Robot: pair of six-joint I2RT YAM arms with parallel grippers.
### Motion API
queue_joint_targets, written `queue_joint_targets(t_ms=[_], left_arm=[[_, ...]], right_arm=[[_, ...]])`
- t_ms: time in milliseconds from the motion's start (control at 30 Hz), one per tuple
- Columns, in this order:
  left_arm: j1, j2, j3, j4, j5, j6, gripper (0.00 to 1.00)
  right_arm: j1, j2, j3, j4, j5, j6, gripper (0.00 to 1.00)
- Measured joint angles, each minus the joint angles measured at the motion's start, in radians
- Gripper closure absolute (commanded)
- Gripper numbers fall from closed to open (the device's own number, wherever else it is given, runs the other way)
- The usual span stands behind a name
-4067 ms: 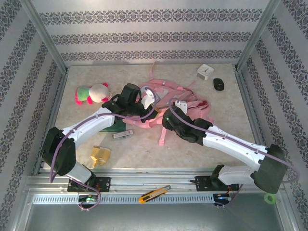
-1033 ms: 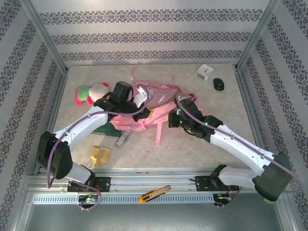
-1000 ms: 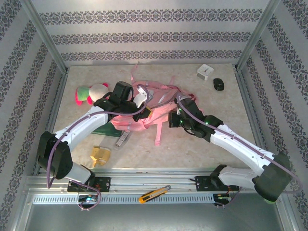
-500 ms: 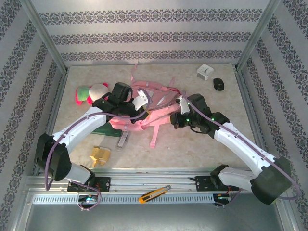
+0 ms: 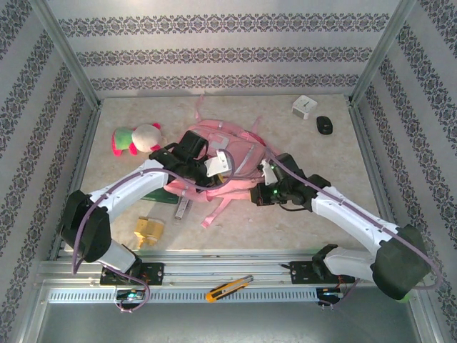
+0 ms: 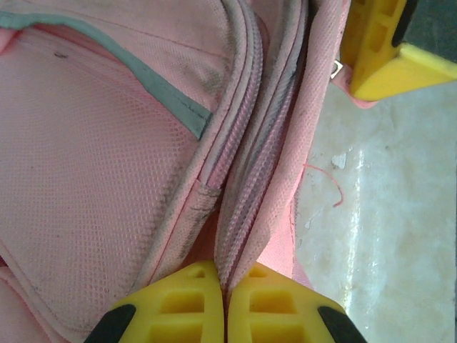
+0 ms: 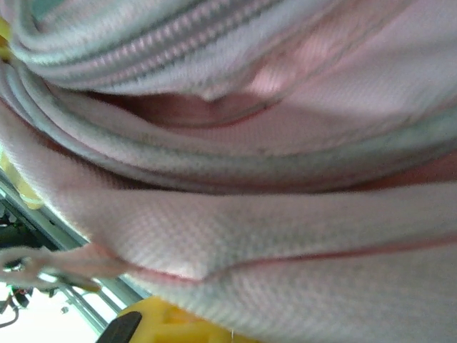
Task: Pack the student bag
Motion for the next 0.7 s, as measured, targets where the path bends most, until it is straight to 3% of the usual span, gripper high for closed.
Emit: queue_joint_targets(t_ms=[67,133,400,700], left_arm=[[-0.013,0.005,-0.013,0.006,-0.003,0.0,0.57],[-0.02,0.004,-0.033,0.024,0.005,-0.011,0.43],[-0.088,-0.042,-0.181,0.217,-0.004,-0.02,0.17],[-0.143,-0.007,-0.208,0.413,-0.095,0.031,0.03]], right_arm=[[0.005,0.016,-0.007,0.002,-0.002,0.022,1.0],[0.005,0.031,-0.01,0.0,-0.008,0.034,1.0],[-0.007,0.063,-0.008,-0.007,-0.098,0.091,1.0],[-0.066,0.074,0.015,-0.025,-0.183,0.164,1.0]])
